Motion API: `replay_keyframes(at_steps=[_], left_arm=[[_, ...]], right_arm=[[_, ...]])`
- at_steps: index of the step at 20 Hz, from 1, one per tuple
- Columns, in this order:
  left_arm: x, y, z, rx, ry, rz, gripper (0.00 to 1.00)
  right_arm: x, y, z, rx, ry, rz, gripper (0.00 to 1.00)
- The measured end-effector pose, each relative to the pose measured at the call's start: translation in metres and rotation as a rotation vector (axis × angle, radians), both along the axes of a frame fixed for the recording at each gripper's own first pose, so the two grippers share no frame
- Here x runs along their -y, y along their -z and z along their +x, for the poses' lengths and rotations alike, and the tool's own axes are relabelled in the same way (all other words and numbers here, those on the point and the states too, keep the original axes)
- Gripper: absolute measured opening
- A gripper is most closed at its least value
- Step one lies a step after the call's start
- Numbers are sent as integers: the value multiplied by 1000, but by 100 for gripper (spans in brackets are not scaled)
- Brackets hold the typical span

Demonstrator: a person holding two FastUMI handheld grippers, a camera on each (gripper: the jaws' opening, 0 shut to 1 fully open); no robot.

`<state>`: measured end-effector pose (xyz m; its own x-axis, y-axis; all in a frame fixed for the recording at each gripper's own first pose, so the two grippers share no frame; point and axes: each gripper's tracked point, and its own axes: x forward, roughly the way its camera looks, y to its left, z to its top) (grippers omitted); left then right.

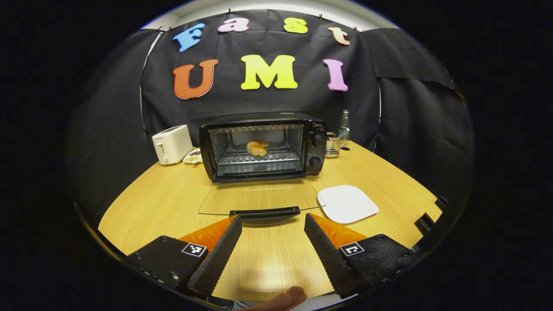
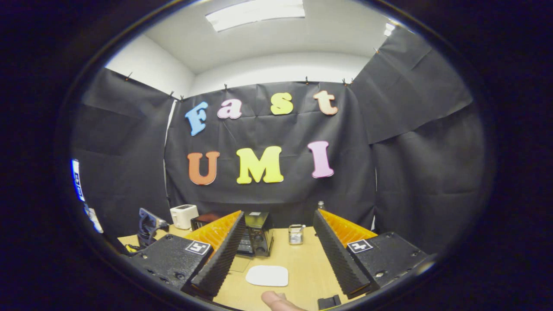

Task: Open the electric oven with the left hand, put the food in, and close the electric oven.

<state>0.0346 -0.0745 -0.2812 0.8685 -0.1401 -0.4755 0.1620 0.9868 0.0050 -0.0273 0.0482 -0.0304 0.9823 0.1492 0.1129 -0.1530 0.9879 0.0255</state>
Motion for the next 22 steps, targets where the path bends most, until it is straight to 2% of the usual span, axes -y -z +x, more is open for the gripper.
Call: replay_keyframes(at_steps=[7,14,22], left_arm=[[8,55,37,-128,-30,4,96],[6,76,46,-180,-60,-6,96],[2,83,58,-218,-65,38,95]], right_arm=[[15,-9,-24,64,7,-31,94],[37,1,-21,57,21,16,94],[41,10,-17,35,11,39,94]])
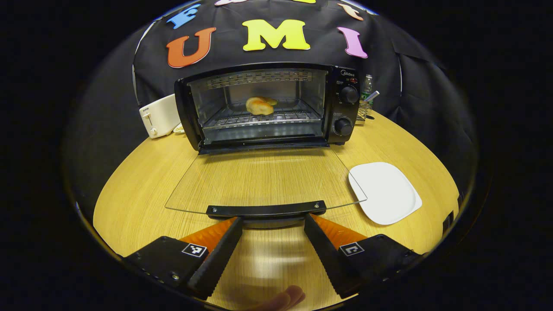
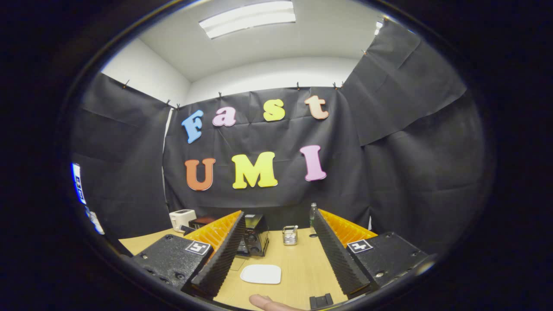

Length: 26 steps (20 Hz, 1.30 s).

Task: Open the electric oven with the left hand, put the food in, and close the electric oven.

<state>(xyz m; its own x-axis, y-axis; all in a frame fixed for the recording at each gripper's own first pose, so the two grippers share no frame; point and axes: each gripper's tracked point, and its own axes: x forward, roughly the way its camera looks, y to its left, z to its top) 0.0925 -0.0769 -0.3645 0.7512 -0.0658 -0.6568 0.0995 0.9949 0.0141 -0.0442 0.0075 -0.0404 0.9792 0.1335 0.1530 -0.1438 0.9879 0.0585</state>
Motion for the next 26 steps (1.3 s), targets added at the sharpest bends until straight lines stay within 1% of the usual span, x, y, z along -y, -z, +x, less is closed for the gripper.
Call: replay_keyframes(at_steps=[4,7,8,9,13,19,26], left_arm=[[-1,-3,2,1,-12,-9,96],[0,-10,3,18,-8,8,95],[0,-13,3,23,-10,4,100],[-1,-15,3,25,-15,-3,95],[-1,-24,6,32,-18,-3,96],[-1,-50,12,75,-17,1,96],[-2,-87,32,148,-27,-8,96]], right_arm=[[2,-1,1,1,-2,-1,94],[1,0,0,2,-8,2,94],[1,1,1,-1,-12,2,94],[1,2,1,-3,-13,3,94],[3,2,3,-5,-14,2,94],[5,4,5,-11,-11,0,94],[7,9,11,-26,-10,10,94]])
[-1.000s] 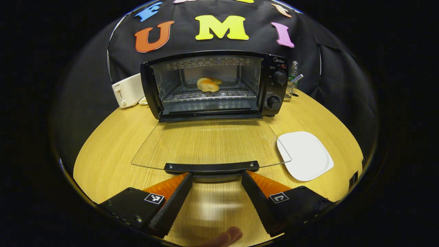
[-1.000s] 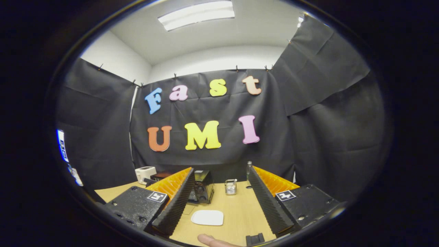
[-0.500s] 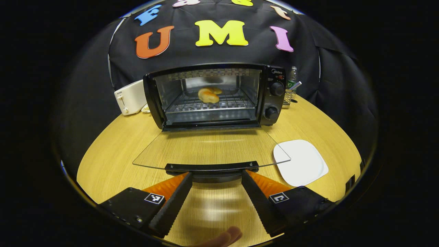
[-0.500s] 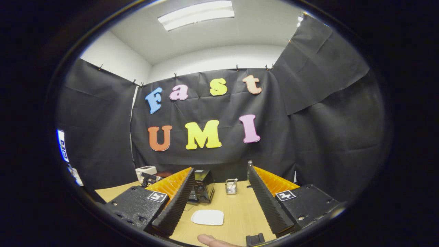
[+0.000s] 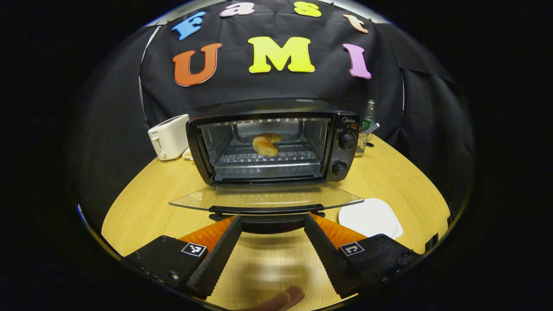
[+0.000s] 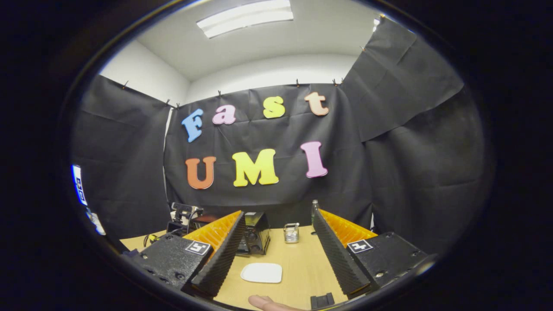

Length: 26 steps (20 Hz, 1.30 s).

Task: Open the electric oven with the left hand, put the food in, and close the electric oven.

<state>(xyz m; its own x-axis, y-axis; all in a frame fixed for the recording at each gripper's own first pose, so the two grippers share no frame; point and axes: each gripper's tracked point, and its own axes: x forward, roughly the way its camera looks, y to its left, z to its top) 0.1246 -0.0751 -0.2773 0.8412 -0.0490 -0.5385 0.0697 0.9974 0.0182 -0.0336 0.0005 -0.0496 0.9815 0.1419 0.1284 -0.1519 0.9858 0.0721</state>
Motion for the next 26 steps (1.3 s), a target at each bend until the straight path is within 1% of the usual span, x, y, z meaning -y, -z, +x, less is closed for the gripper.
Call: replay_keyframes(at_steps=[8,11,13,15,16,19,22,26], left_arm=[[0,-45,39,63,-10,25,97],[-1,-60,60,109,-1,61,97],[-8,-66,71,116,-15,86,96],[-12,-73,74,116,-24,81,96],[-13,-82,75,136,-27,59,96],[-12,-113,58,204,-15,7,96],[-15,-138,29,256,-17,-4,96],[-20,-168,-10,313,-5,7,96]], right_arm=[[-5,-9,-4,43,-4,23,94],[-3,-8,-3,40,1,20,94],[-1,-10,-4,49,2,21,94],[5,-9,-2,47,28,8,94],[7,-11,-3,51,37,3,94],[4,-14,-6,54,40,1,94],[0,-13,-7,47,42,-5,94],[-8,-17,-10,46,40,-7,94]])
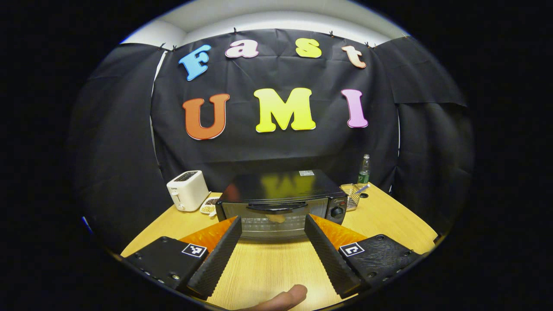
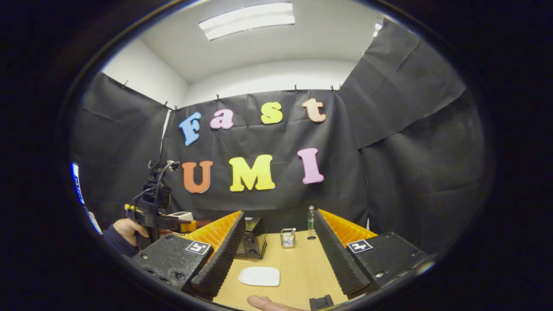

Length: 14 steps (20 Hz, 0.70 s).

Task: Open the electric oven with the left hand, put the food in, and close the electric oven.

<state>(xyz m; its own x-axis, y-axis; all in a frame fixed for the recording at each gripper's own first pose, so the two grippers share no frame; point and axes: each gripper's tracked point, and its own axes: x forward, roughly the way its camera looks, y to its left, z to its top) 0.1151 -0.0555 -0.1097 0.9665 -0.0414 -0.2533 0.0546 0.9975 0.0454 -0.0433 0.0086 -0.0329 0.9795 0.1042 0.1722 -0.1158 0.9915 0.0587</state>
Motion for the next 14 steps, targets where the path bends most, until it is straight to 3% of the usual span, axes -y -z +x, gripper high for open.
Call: replay_keyframes(at_steps=[4,8,9,14], left_arm=[[0,-29,-45,66,17,-21,96],[-14,-54,-90,139,-18,-23,100],[-17,-61,-101,168,-26,-21,96],[-21,-71,-151,244,-26,-12,95]], right_arm=[[-6,-3,-3,-4,6,-15,94],[-7,-6,-3,-18,29,-39,94],[-9,-6,-4,-23,35,-41,94],[-19,1,-1,-74,43,-45,94]])
